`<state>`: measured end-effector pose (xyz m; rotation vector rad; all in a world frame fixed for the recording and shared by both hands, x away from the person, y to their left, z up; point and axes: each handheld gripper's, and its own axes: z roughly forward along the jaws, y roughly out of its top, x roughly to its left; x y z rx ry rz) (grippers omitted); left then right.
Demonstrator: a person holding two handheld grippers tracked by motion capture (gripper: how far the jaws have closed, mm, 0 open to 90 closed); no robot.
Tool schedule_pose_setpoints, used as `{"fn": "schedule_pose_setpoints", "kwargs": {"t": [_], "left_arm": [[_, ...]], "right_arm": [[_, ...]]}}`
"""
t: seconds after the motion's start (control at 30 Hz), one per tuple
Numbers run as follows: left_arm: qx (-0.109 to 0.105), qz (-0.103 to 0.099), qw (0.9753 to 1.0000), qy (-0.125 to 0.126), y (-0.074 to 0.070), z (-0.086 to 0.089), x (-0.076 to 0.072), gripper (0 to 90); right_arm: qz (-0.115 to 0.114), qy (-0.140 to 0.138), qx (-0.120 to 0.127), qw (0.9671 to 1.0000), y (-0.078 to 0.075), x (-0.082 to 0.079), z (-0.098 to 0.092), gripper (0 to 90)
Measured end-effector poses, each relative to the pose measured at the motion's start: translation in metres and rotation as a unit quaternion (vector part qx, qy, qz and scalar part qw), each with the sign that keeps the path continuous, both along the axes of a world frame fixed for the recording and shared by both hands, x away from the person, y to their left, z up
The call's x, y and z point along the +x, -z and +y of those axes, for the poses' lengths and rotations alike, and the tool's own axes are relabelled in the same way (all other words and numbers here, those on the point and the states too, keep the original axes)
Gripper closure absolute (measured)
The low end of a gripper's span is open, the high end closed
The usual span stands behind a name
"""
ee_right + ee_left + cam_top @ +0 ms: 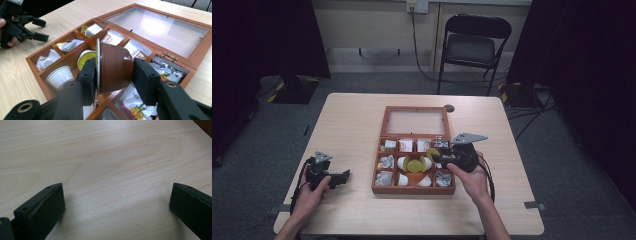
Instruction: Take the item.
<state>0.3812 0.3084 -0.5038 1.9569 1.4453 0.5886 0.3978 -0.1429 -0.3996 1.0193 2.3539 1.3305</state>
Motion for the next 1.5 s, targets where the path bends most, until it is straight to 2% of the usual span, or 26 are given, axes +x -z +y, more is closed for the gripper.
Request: {"fn": "schedule_pose_setpoints", "kwargs": {"t": [0.47,1.03,1.17,1.5], "left_arm": [[0.0,0.0,1.0,0.0,0.0,0.0,0.0,0.0],[0.0,0.0,1.0,0.0,0.0,0.0,0.0,0.0],[0.0,0.0,1.0,0.0,0.0,0.0,0.0,0.0],[0.0,0.0,1.0,0.0,0.0,0.0,0.0,0.0]], "right_arm": [[-0.005,0.018,0.007,0.9998,-0.006,0.0,-0.016,55.4],[-0.009,0.065,0.031,0.9973,-0.018,-0.001,-0.057,55.4],[-0.008,0.074,0.03,0.9968,-0.017,-0.001,-0.063,55.4],[0.001,0.094,0.01,0.9955,-0.007,0.003,-0.077,55.5]]}}
